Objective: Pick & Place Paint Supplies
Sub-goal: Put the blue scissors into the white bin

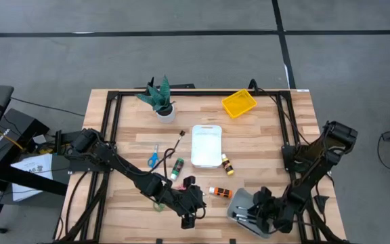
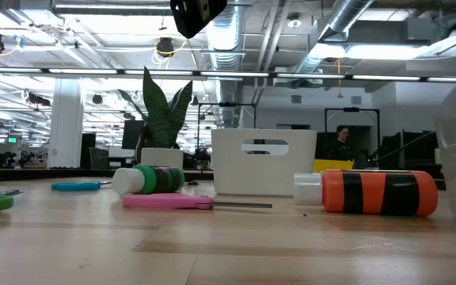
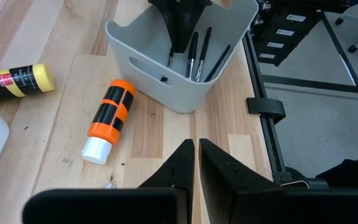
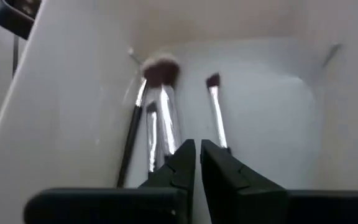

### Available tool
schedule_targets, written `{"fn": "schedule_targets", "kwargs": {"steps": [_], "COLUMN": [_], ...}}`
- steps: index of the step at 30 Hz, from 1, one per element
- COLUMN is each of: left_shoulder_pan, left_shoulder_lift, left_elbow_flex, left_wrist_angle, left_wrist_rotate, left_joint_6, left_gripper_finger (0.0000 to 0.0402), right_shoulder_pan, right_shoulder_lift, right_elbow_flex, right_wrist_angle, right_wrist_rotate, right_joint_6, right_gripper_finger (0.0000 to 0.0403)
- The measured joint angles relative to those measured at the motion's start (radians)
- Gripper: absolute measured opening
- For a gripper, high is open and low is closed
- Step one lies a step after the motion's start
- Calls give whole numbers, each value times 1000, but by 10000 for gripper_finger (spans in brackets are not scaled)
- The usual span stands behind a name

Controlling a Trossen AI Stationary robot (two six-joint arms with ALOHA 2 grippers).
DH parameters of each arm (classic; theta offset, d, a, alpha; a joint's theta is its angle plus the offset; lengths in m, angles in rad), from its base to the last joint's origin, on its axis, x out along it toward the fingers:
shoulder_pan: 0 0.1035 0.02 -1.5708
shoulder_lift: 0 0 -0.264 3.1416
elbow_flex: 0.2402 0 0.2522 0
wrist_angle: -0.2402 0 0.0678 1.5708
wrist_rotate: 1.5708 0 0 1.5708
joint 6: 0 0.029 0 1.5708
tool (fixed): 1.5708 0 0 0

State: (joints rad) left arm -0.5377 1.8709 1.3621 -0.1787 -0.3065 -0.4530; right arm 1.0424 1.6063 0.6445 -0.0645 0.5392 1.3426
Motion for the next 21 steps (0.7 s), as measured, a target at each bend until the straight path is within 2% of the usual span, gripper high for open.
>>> {"fn": "schedule_targets", "kwargs": {"steps": [14,21], "left_shoulder_pan": [0,0], "left_shoulder_lift": [0,0], "left_elbow_flex": [0,0], "left_wrist_angle": [0,0], "left_wrist_rotate": [0,-2], "left_joint_6": [0,-1], "left_gripper_finger": [16,16], "right_shoulder_pan": [-54,-55], "right_shoulder_lift": [-122,-121], "right_elbow_flex": [0,0], "right_wrist_angle": [-257,-273], "right_wrist_rotate": [5,-5], "right_joint_6": [25,95], "right_gripper_finger": [5,5]}}
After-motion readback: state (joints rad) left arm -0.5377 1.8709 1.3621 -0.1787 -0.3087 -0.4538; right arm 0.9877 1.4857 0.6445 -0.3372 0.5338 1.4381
